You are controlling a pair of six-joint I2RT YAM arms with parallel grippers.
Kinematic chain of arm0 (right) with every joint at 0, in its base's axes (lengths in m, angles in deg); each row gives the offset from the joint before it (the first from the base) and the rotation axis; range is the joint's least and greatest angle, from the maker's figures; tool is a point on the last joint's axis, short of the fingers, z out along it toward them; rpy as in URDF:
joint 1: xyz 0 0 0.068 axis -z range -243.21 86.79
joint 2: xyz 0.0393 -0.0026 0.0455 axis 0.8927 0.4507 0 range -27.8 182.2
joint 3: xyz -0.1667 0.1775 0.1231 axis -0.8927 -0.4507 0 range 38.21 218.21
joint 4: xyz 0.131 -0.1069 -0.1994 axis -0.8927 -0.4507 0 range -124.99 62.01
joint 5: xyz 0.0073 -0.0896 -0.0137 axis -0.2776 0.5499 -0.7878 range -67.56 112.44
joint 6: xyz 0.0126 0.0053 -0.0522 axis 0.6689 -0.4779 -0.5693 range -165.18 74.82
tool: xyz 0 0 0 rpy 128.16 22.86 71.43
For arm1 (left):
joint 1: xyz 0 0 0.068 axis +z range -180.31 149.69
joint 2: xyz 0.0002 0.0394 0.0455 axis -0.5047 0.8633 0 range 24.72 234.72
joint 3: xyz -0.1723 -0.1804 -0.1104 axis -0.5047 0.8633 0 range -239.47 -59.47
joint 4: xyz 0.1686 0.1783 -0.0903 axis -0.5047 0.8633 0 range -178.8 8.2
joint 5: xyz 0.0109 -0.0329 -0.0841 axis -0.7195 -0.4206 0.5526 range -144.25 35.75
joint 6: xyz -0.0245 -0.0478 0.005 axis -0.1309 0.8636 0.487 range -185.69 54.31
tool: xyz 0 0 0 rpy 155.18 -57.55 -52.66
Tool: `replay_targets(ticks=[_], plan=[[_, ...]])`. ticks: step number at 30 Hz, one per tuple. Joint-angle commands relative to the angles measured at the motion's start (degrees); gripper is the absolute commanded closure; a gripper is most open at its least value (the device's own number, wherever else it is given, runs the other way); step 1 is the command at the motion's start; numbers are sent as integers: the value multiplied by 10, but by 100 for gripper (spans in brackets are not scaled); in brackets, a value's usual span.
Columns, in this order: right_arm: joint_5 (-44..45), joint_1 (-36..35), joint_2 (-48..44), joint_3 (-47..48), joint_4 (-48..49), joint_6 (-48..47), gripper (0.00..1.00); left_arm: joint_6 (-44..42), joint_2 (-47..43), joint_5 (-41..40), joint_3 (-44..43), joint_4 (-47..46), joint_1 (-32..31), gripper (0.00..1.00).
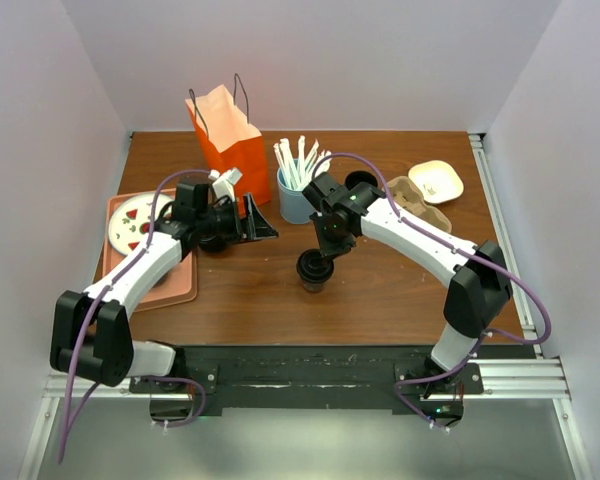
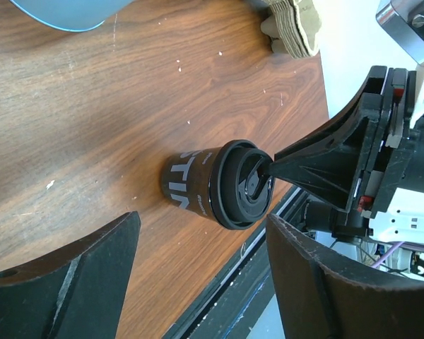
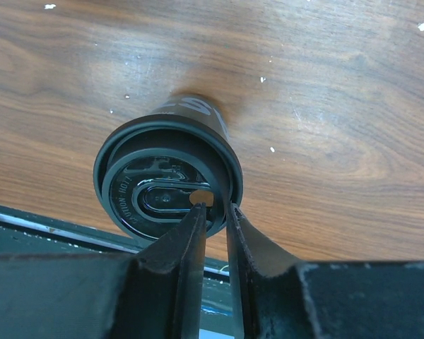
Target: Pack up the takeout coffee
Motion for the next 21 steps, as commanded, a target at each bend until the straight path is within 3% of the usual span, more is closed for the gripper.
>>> replay_targets(ticks=[1,6,14,21], plan=[[2,-3,-13,29,-17,5,76,-17,1,4,-11,-2,-6,24],[-24,-3,-27,44,-23,9,69,-31,16,0,-19,-1,-23,26],[-63,24,-63,4,29,-33,49,-34,51,-22,-34,6,-78,30],[-221,94,-104,-87,127,-67,46,-30,83,-21,-38,-7,-92,33]])
